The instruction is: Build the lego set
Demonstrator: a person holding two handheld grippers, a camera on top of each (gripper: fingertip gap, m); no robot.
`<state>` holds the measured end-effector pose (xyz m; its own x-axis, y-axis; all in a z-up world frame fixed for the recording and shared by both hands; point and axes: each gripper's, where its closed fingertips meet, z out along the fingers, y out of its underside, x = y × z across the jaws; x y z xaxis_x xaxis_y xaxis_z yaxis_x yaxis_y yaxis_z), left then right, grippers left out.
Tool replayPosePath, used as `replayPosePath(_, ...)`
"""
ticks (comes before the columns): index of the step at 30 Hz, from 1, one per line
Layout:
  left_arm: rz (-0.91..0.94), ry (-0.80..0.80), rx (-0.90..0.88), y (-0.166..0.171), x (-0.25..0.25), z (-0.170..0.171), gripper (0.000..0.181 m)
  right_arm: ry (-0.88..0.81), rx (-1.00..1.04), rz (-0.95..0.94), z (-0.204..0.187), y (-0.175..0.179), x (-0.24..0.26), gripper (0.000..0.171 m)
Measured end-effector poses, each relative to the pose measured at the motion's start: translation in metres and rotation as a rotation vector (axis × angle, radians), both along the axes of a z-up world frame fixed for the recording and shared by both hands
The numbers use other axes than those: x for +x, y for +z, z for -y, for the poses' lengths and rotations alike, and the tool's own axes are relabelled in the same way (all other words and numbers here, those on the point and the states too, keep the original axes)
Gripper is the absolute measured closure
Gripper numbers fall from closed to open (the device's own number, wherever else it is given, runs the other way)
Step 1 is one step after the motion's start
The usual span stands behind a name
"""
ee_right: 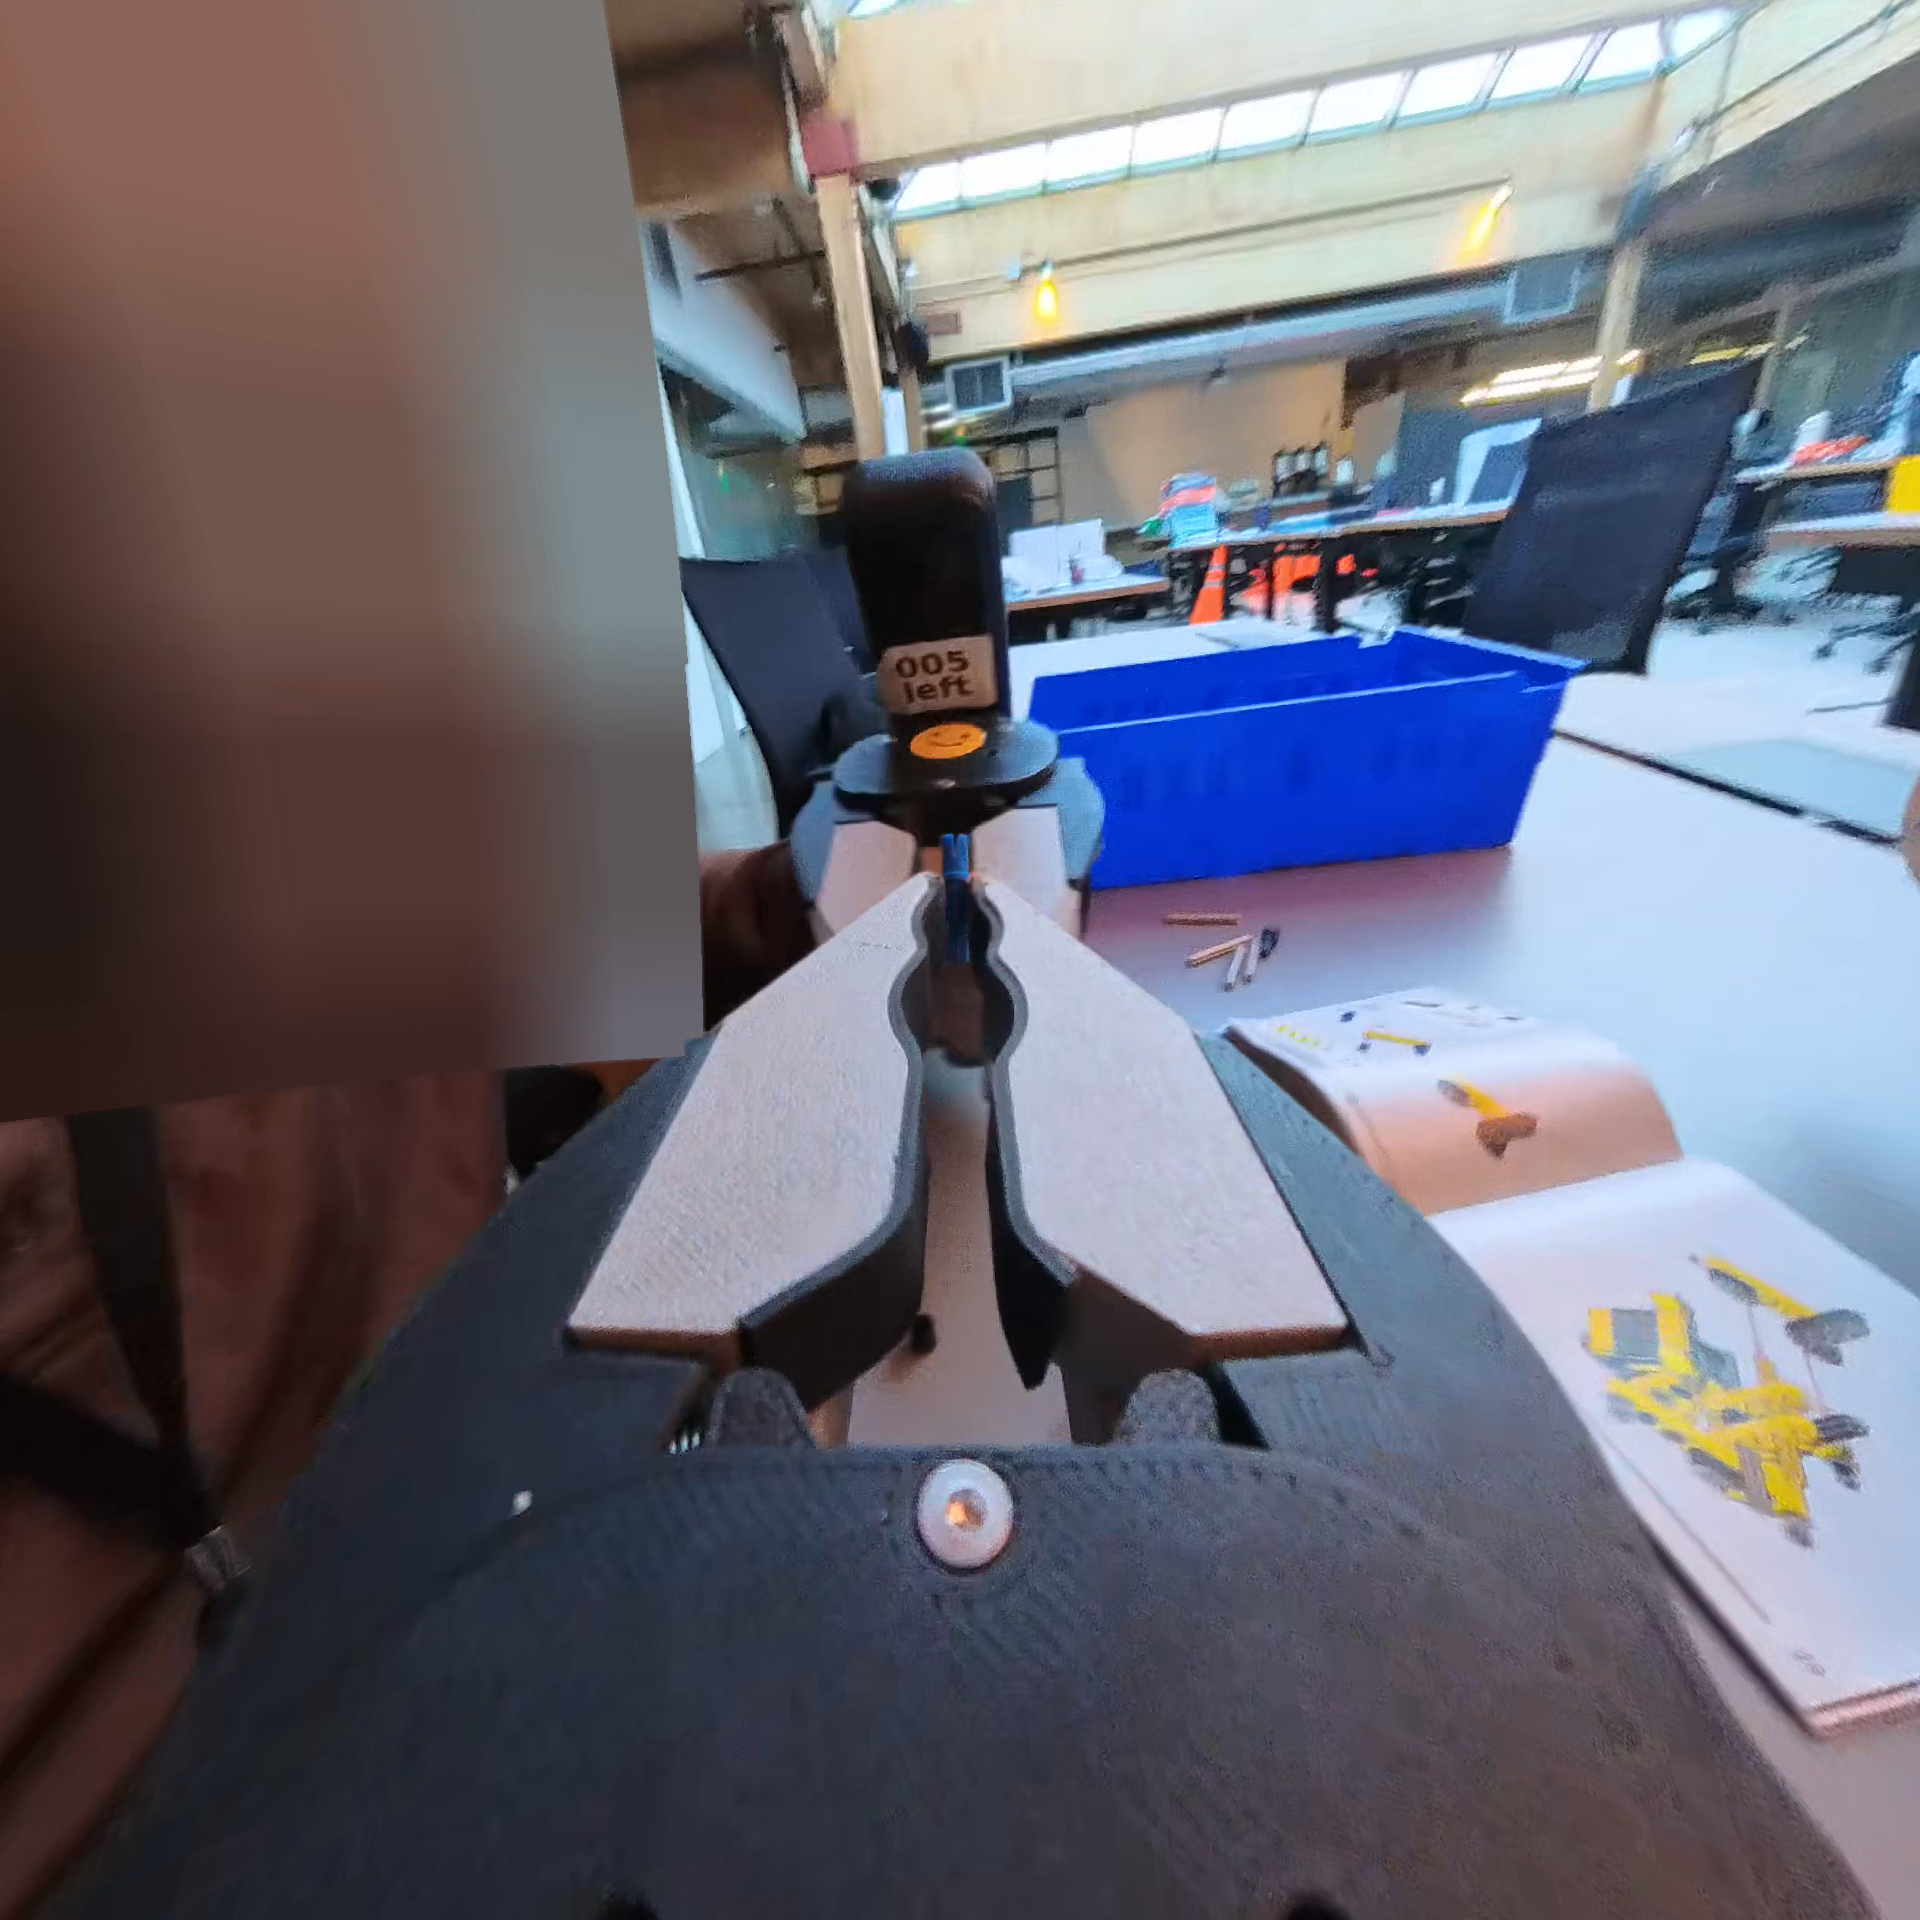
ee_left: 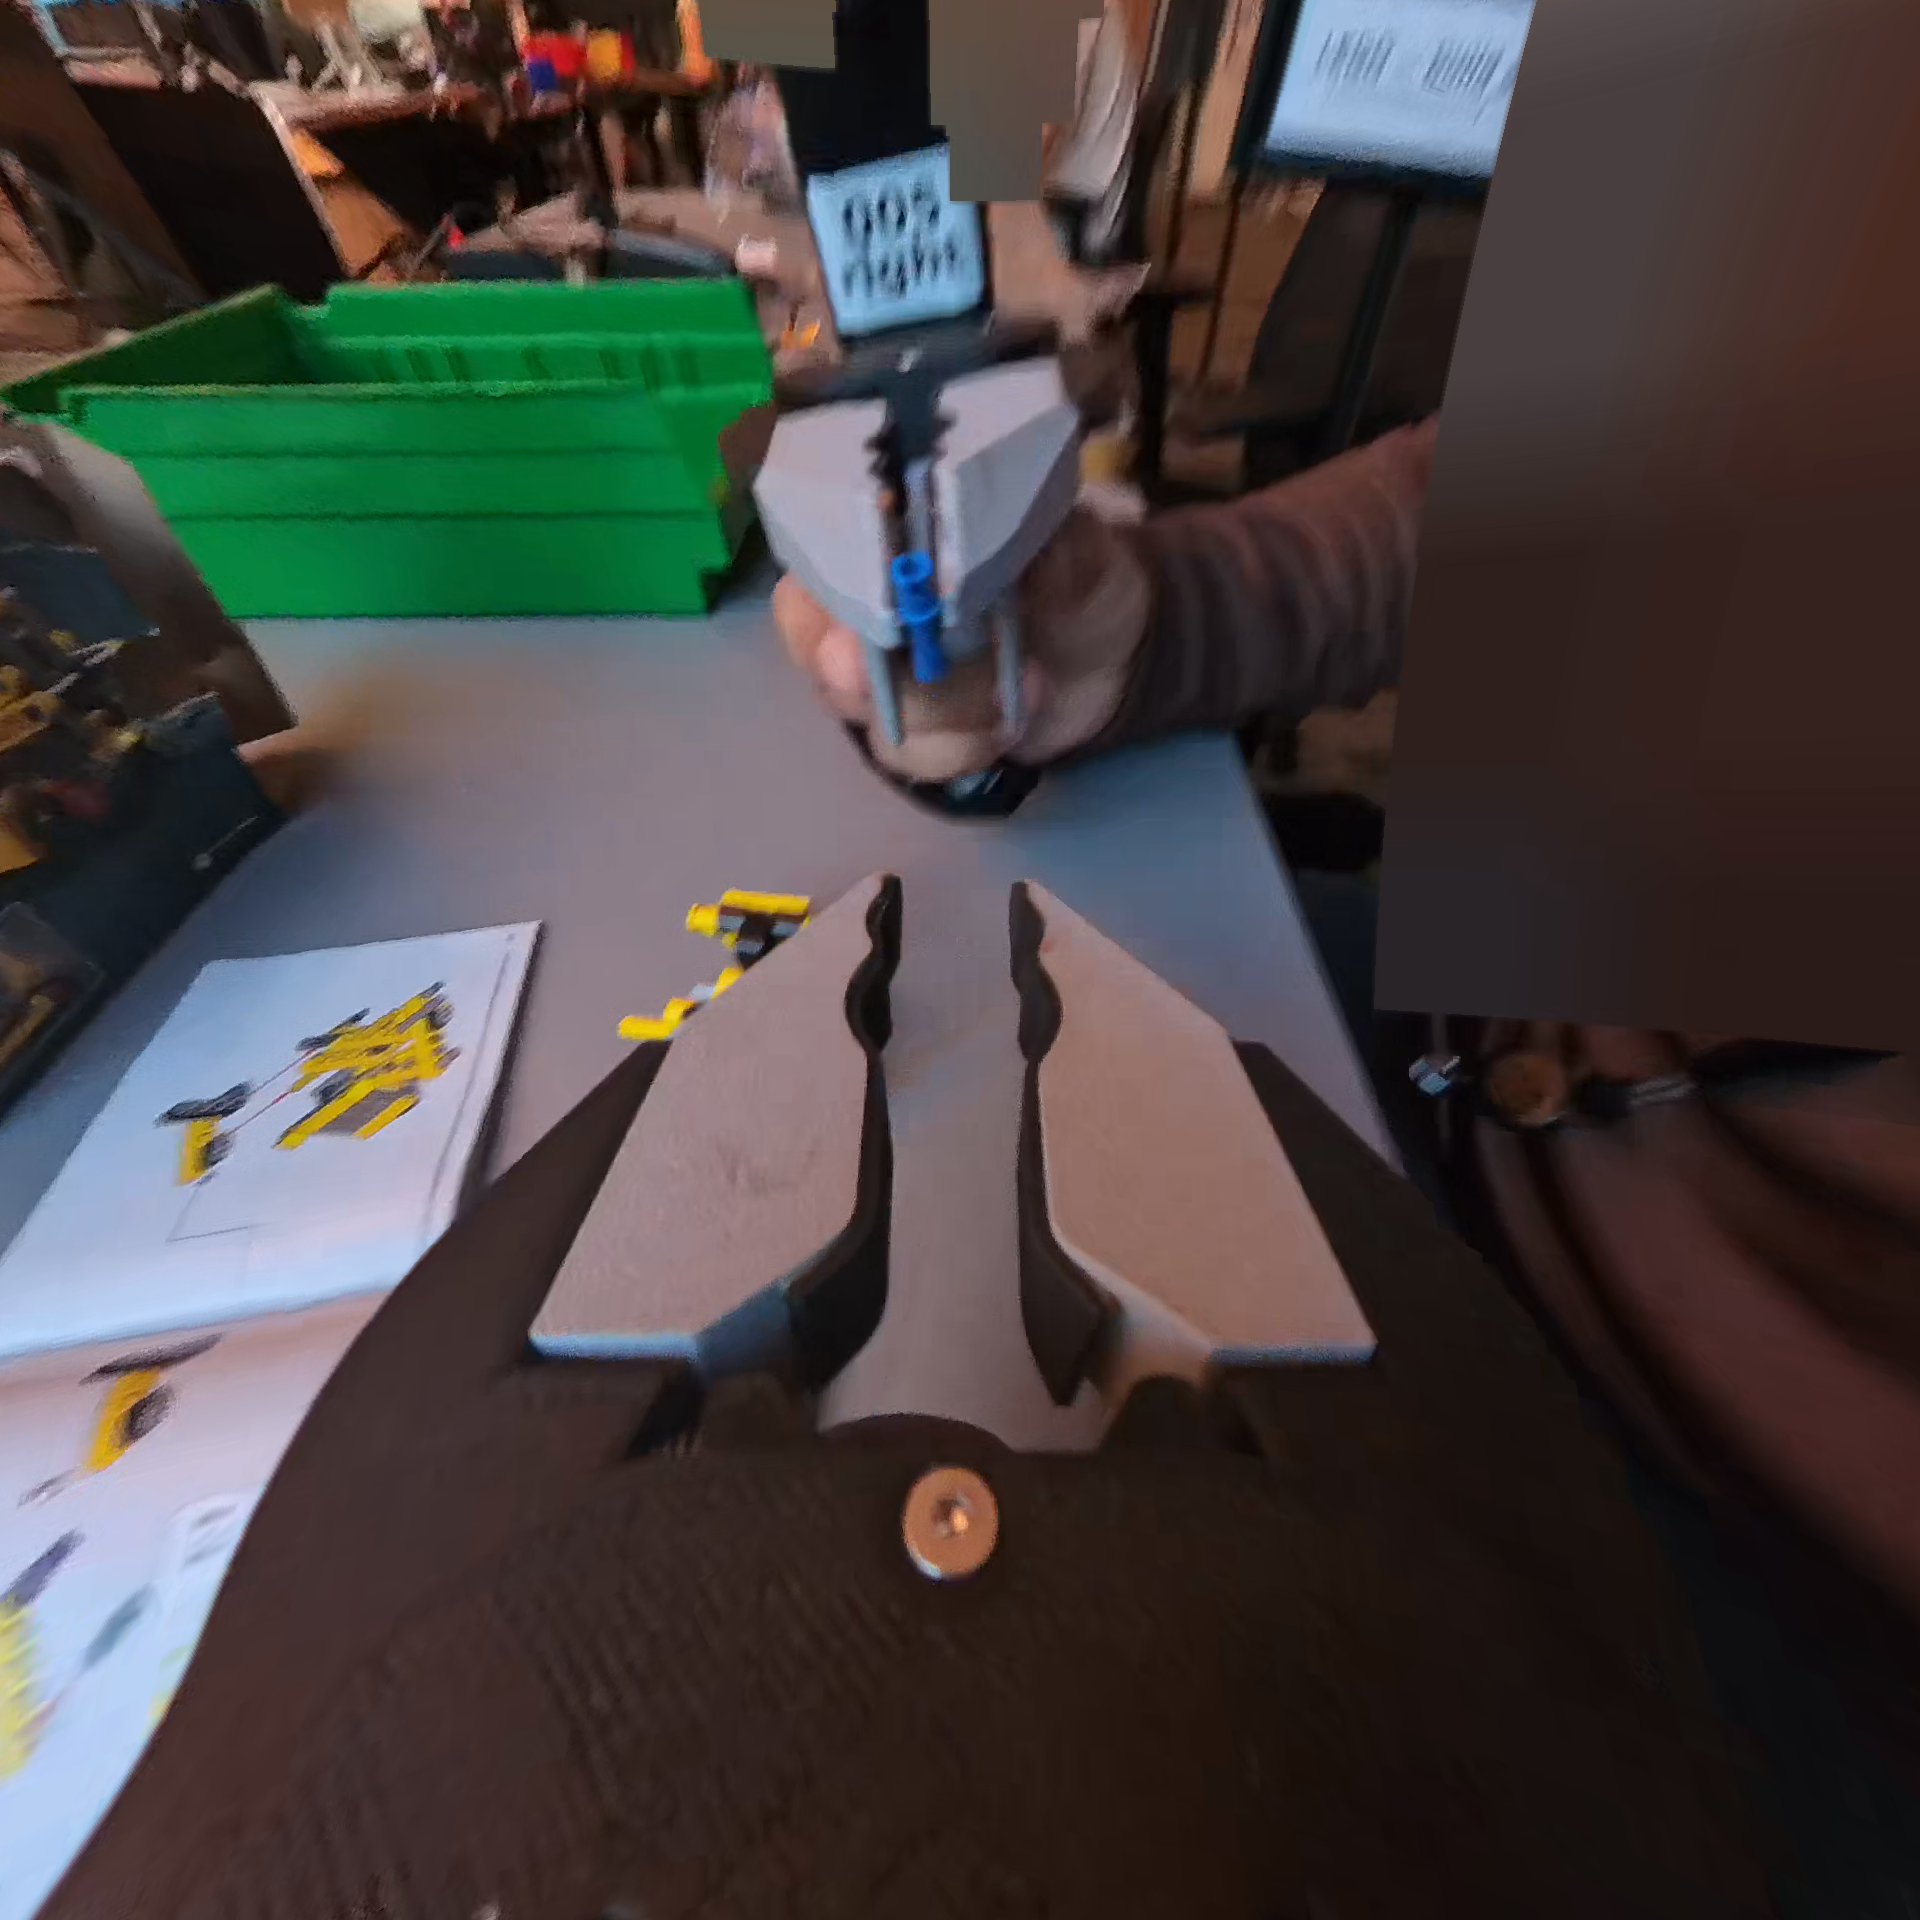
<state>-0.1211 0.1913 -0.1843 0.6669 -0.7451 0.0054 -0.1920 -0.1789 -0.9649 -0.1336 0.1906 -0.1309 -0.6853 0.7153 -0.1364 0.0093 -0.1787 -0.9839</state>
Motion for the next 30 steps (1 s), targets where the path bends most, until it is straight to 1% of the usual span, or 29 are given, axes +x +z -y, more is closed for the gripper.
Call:
replayPosePath(2,0.161,-0.027,0.008,0.02,0.005,0.002,0.163,-0.06,0.05,-0.03,-0.006,0.001,-0.005,0.171)
replayPosePath(4,0.265,0.006,0.02,0.033,-0.001,-0.002,0.162,-0.118,0.156,-0.058,-0.008,-0.003,-0.005,0.171)
replayPosePath(6,0.298,0.069,0.037,0.038,-0.014,-0.007,0.162,-0.183,0.267,-0.084,-0.009,-0.008,-0.005,0.171)
replayPosePath(8,0.336,0.095,0.045,0.042,-0.023,-0.008,0.163,-0.223,0.361,-0.11,-0.006,-0.012,-0.005,0.171)
replayPosePath(11,0.403,0.055,-0.007,0.042,-0.021,-0.007,0.168,-0.275,0.46,-0.111,-0.003,-0.019,-0.01,0.171)
replayPosePath(14,0.399,0.035,-0.056,0.034,-0.016,-0.007,0.167,-0.309,0.509,-0.108,-0.002,-0.023,-0.013,0.171)
replayPosePath(18,0.369,0.049,-0.04,0.031,-0.017,-0.009,0.17,-0.336,0.522,-0.094,-0.005,-0.025,-0.015,0.171)
replayPosePath(19,0.364,0.061,-0.039,0.031,-0.018,-0.01,0.171,-0.344,0.527,-0.084,-0.006,-0.027,-0.016,0.171)
replayPosePath(20,0.363,0.077,-0.028,0.031,-0.022,-0.01,0.179,-0.35,0.532,-0.077,-0.007,-0.028,-0.017,0.171)
replayPosePath(23,0.35,0.085,-0.044,0.027,-0.023,-0.011,0.179,-0.367,0.572,-0.071,-0.008,-0.031,-0.018,0.171)
replayPosePath(26,0.3,0.112,-0.055,0.02,-0.025,-0.013,0.179,-0.386,0.623,-0.047,-0.01,-0.039,-0.02,0.171)
replayPosePath(30,0.199,0.162,-0.116,0.002,-0.029,-0.017,0.179,-0.386,0.658,0.045,-0.013,-0.058,-0.026,0.17)
